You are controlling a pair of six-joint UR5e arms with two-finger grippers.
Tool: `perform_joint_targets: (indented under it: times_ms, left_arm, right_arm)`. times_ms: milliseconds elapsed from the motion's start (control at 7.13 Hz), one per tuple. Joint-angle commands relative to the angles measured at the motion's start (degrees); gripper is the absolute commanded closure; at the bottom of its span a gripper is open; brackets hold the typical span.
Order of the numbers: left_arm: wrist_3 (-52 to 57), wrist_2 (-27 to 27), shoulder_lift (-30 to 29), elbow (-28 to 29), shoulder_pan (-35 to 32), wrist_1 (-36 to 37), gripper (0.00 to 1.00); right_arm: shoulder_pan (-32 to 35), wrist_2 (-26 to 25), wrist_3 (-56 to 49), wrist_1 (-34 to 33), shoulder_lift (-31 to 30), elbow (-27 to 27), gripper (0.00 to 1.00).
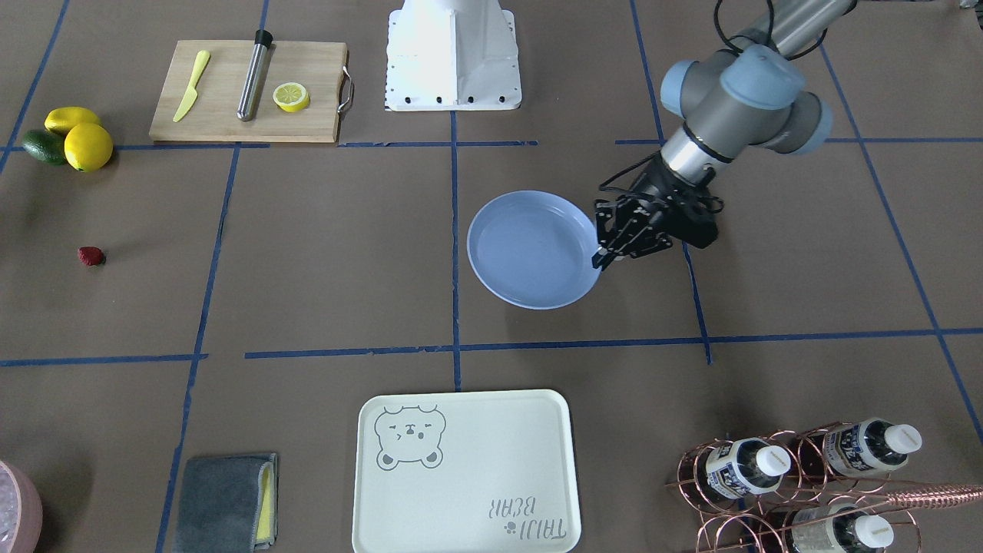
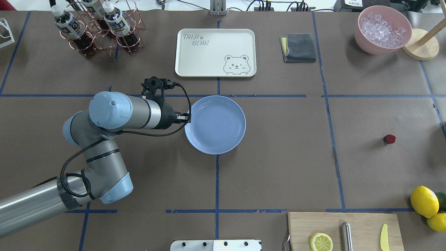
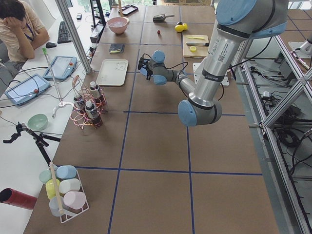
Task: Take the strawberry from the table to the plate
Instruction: 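Push the light blue plate with the left gripper toward the table center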
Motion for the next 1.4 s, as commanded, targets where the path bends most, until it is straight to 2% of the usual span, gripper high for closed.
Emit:
perform_joint_targets:
  times_ms: [0,280,421,561,701,841,981,1121,1262]
  left_arm:
    - [-0.1,0.8,-0.3,1.1,2.4,0.1,1.00]
    - [0.1,0.9,0.3,1.2,2.6,0.2,1.00]
    - [0.2,0.8,0.3,1.2,2.6,0.1,0.87]
    - [0.2,0.8,0.3,1.1,2.6,0.1,0.40]
    - [0.3,1.0,0.3,0.9,2.6,0.0,0.00]
    - [0.6,0.6,0.3,-1.6,1.4,0.3,0.00]
    - [4.6,-1.7,2.7,-6.9,-2.8,5.1,0.00]
    - [14.2,-7.5,3.9,-13.0,-8.5,14.6,0.00]
    - [23.8,-8.5,5.7,-18.0,-14.5,23.6,0.00]
  right_arm:
    - [0.0,0.1,0.0,0.0,-0.2,0.0,0.00]
    - [0.1,0.1,0.0,0.0,-0.3,0.1,0.00]
    - [0.0,0.1,0.0,0.0,-0.3,0.0,0.00]
    - [0.0,0.1,-0.1,0.0,-0.3,0.0,0.00]
    - [0.0,0.0,-0.5,0.2,-0.2,0.5,0.00]
    - [0.0,0.0,-0.4,0.2,-0.1,0.7,0.00]
    - [0.0,0.0,-0.4,2.0,0.2,0.9,0.00]
    - [-0.3,0.3,0.1,11.3,-0.4,0.8,0.00]
    - [-4.6,-0.4,0.2,14.3,0.6,0.1,0.00]
